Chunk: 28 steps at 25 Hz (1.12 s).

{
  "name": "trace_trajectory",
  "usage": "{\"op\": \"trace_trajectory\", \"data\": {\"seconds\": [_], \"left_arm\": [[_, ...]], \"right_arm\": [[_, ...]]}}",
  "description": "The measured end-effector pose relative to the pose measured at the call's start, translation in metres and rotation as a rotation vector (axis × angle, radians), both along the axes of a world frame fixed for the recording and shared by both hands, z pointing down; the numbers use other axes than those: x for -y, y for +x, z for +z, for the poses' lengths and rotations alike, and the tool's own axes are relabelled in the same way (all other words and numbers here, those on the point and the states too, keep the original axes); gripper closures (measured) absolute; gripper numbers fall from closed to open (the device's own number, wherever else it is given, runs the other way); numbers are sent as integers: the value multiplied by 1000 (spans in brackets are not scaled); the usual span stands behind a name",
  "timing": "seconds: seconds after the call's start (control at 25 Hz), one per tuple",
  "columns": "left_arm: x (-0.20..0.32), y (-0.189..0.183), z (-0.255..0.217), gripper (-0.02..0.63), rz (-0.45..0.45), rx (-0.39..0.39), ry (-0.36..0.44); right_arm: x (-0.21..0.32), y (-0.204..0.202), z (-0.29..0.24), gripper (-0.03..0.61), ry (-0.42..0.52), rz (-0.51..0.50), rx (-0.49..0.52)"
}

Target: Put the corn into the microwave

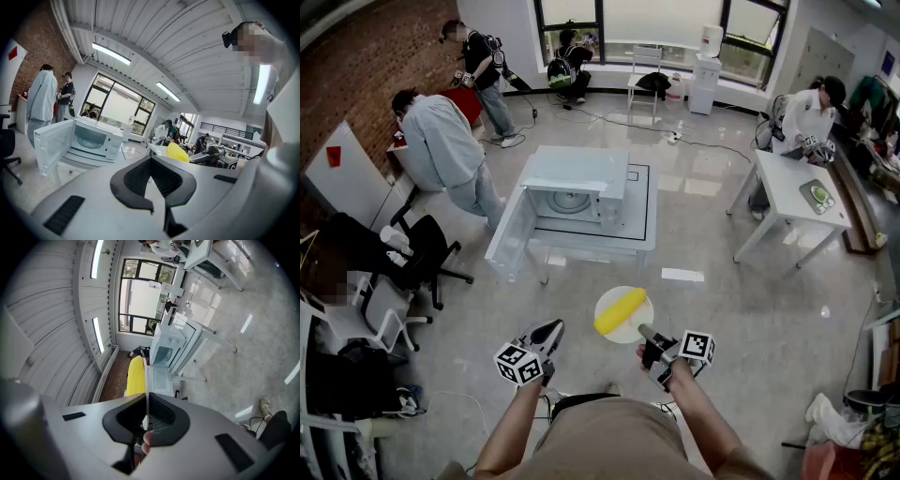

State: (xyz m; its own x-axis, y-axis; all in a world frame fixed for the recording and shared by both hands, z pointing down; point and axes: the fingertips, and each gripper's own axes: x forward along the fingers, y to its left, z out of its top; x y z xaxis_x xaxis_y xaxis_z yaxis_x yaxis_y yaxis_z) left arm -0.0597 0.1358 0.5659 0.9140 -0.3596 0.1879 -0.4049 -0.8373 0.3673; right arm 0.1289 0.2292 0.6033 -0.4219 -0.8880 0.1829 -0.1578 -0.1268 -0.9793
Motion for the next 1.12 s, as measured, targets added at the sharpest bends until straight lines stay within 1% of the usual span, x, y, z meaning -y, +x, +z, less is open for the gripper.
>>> {"op": "trace_trajectory", "data": {"seconds": [0.32,0.52,0.76,0.96,1.12], "left_arm": [[-12,14,3,609,12,1,-17],[-17,22,1,609,18,1,-10],[-22,24,1,609,30,-4,-15],[-22,26,4,609,41,-10,-27],[-22,20,11,609,47,-5,-46]], "right_arm": [[-11,17,-8,563,16,19,4],[-17,25,-17,560,31,18,-10],[-20,30,-14,560,48,31,-28],[-24,29,-12,560,25,52,0],[-26,23,-5,560,6,62,10]]}}
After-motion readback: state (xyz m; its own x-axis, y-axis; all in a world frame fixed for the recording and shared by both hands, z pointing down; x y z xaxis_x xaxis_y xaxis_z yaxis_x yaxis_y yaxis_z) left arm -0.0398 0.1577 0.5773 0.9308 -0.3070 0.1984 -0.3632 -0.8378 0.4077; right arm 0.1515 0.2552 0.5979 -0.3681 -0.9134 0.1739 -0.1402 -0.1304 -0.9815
